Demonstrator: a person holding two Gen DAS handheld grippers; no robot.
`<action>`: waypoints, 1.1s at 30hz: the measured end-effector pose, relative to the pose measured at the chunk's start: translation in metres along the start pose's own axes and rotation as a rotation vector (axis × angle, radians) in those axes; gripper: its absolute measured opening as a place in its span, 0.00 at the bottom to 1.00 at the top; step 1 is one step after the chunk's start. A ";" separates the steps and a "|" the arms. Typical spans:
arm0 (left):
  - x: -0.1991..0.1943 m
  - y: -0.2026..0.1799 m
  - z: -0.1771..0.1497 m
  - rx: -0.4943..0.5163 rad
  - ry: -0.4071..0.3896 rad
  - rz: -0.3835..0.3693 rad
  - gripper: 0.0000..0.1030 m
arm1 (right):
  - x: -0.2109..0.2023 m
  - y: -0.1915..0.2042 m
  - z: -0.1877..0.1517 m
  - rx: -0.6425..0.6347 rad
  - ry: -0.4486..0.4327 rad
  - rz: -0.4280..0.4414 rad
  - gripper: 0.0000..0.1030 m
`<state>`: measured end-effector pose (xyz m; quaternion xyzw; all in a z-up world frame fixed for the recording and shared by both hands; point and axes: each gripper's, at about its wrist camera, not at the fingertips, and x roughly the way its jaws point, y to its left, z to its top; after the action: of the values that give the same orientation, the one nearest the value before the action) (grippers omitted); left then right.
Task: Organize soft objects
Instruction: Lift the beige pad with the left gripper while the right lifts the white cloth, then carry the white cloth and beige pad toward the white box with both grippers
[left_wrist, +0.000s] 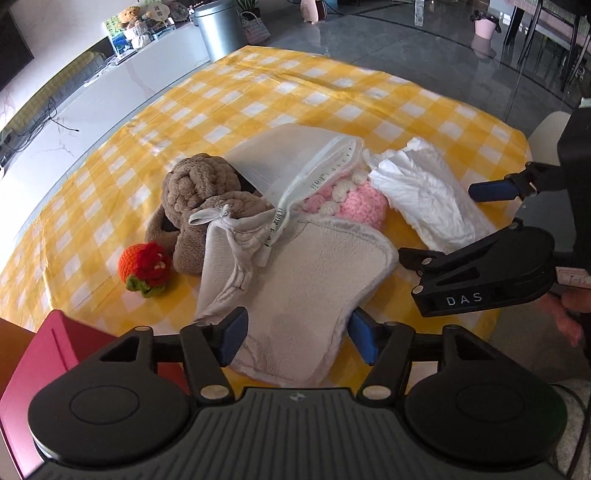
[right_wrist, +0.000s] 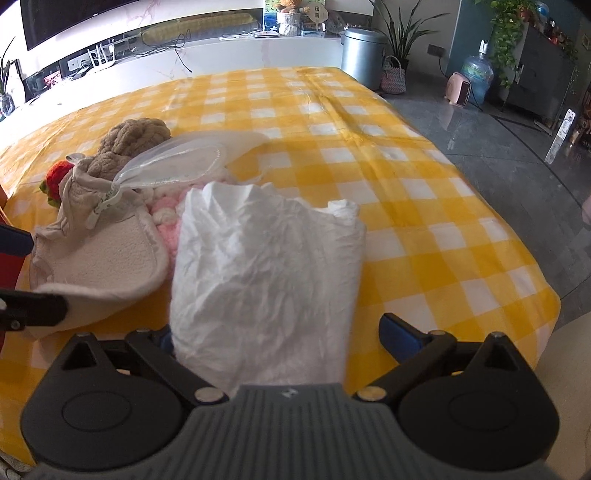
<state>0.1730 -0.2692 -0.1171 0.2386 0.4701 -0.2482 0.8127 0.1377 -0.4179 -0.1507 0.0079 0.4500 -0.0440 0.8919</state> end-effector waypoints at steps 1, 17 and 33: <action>0.003 -0.002 0.000 0.007 0.007 0.007 0.74 | 0.000 0.000 0.000 0.000 0.000 0.001 0.97; 0.008 -0.007 -0.013 -0.006 0.013 -0.049 0.06 | 0.001 0.001 -0.004 -0.005 -0.009 0.021 0.96; -0.112 0.018 -0.039 -0.067 -0.218 -0.033 0.05 | -0.024 0.021 -0.004 -0.126 -0.037 -0.002 0.29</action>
<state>0.1107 -0.2111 -0.0328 0.1753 0.3908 -0.2702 0.8623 0.1222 -0.3951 -0.1340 -0.0497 0.4355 -0.0167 0.8987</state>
